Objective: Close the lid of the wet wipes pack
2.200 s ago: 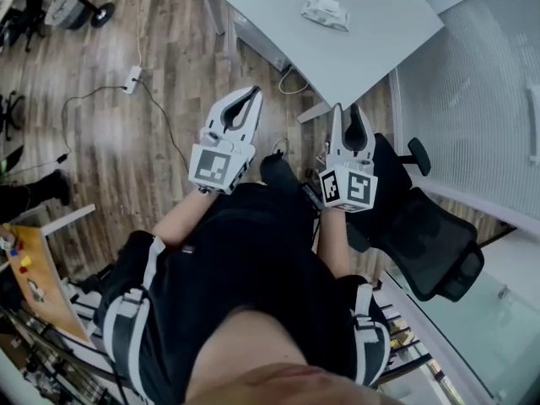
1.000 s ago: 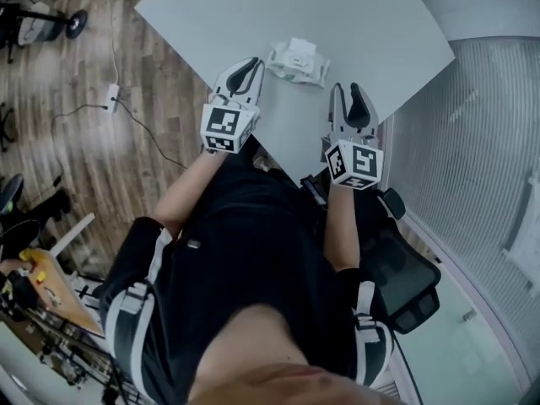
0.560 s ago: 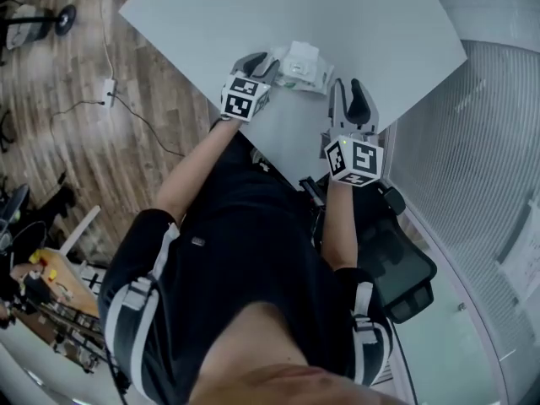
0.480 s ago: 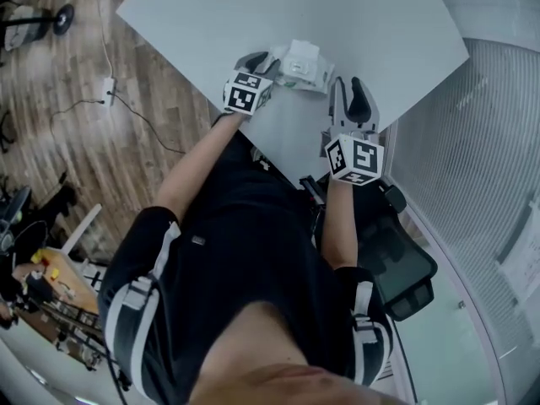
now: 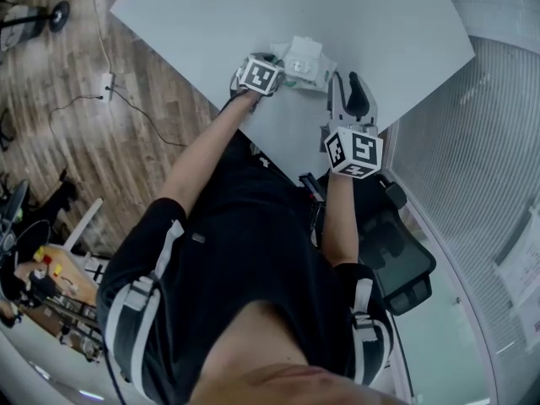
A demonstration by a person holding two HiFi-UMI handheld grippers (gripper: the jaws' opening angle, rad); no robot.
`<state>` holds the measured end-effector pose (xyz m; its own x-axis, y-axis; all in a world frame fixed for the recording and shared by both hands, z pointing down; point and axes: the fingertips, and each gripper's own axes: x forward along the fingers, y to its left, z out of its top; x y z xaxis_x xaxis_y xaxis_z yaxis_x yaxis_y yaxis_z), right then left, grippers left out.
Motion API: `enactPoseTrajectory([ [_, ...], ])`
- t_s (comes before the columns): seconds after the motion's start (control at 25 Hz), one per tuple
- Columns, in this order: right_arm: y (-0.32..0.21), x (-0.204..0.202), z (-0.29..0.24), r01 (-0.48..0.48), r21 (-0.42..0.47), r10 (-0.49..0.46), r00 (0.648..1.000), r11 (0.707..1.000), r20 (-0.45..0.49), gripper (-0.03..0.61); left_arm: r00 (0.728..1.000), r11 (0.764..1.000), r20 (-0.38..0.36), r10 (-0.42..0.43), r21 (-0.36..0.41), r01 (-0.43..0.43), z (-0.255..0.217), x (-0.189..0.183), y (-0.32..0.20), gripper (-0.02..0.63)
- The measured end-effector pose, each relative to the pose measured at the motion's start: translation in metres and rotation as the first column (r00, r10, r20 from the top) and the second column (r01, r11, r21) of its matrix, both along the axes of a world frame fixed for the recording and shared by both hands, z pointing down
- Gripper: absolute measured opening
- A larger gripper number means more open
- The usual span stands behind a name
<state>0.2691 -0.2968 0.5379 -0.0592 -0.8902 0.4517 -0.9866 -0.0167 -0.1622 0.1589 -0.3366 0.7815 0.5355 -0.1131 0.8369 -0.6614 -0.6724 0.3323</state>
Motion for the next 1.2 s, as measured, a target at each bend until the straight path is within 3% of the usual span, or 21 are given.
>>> enactPoseTrajectory([
  [0.16, -0.018, -0.001, 0.014, 0.093, -0.042, -0.094, 0.996, 0.995, -0.011, 0.161, 1.000, 0.999, 0.004, -0.001, -0.035, 0.001, 0.001, -0.001, 0.001, 0.103],
  [0.28, -0.037, -0.007, 0.039, 0.244, -0.134, -0.245, 0.969, 0.961, 0.005, 0.163, 1.000, 0.998, -0.008, 0.000, -0.065, -0.001, 0.001, -0.002, 0.002, 0.101],
  [0.48, -0.064, -0.011, 0.094, 0.476, -0.326, -0.487, 0.872, 0.817, 0.053, 0.163, 1.000, 0.997, 0.016, -0.003, -0.083, 0.004, 0.000, -0.007, 0.002, 0.100],
  [0.68, -0.074, -0.005, 0.167, 0.603, -0.494, -0.605, 0.776, 0.627, 0.180, 0.187, 1.000, 0.997, -0.002, -0.005, -0.077, 0.004, -0.002, -0.002, 0.000, 0.100],
  [0.76, -0.073, 0.001, 0.194, 0.620, -0.543, -0.616, 0.756, 0.566, 0.221, 0.196, 1.000, 0.996, -0.009, -0.005, -0.090, 0.004, -0.004, 0.002, 0.004, 0.100],
  [0.92, -0.074, 0.008, 0.226, 0.636, -0.585, -0.611, 0.741, 0.503, 0.279, 0.198, 1.000, 0.997, -0.004, -0.007, -0.076, 0.007, -0.004, 0.003, 0.002, 0.100],
  [1.04, -0.068, 0.002, 0.235, 0.682, -0.582, -0.614, 0.703, 0.442, 0.359, 0.186, 1.000, 0.997, -0.001, -0.007, -0.074, 0.007, -0.005, 0.001, 0.001, 0.100],
  [1.12, -0.065, -0.001, 0.230, 0.710, -0.563, -0.618, 0.681, 0.423, 0.393, 0.147, 1.000, 0.997, -0.001, -0.010, -0.079, 0.010, -0.006, 0.001, 0.002, 0.100],
  [1.2, -0.064, -0.003, 0.223, 0.728, -0.539, -0.627, 0.665, 0.424, 0.406, 0.146, 1.000, 0.997, 0.006, -0.013, -0.076, 0.013, -0.006, 0.000, 0.002, 0.100],
])
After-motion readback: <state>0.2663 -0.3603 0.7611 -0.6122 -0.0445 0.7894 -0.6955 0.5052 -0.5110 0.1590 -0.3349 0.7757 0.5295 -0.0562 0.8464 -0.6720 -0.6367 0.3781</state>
